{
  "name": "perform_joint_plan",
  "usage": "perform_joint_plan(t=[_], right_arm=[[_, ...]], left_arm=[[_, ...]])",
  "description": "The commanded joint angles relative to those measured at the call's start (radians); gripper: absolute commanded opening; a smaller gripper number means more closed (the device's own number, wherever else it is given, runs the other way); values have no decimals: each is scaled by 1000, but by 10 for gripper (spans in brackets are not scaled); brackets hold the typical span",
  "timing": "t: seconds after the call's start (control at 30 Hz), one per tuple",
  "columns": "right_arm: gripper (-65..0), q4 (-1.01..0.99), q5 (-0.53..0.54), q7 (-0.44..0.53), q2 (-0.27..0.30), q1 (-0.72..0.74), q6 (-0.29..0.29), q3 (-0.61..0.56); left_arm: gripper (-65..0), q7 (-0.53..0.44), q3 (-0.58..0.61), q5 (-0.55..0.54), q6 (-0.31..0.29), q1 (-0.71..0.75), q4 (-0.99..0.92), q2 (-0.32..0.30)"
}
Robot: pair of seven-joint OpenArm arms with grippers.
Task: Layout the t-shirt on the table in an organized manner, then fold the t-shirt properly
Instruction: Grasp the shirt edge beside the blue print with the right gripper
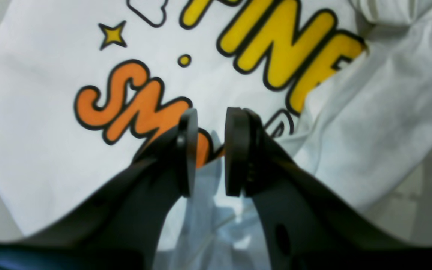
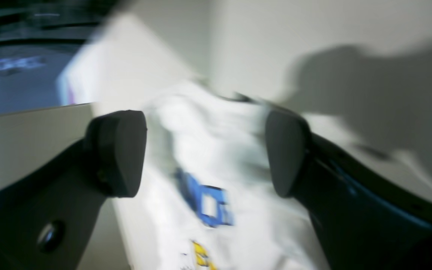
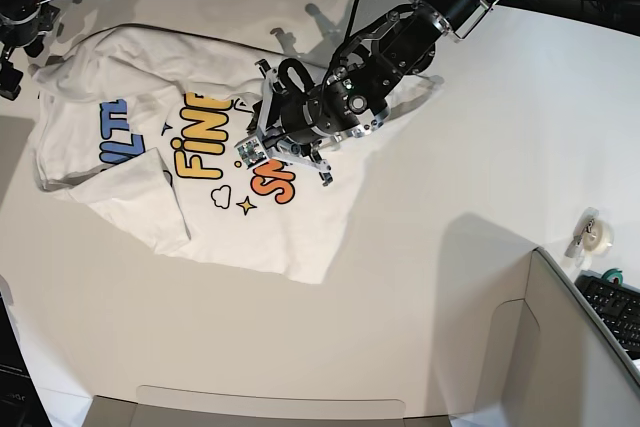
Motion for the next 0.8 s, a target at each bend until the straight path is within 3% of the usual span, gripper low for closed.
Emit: perform_joint_plan(t=[0.0,0.5,0.77], right_arm=[[-163,5,7,9,10,7,9,-18],[-163,-133,-119,6,10,46,3,-59],[-164,-211,-120,4,10,50,3,-59]], left_arm=[[-521,-4,-8,-2,4,-22,15,8],[-521,12,-5,-1,4,-26,15,8],[-521,12,-8,-1,4,-26,15,8]])
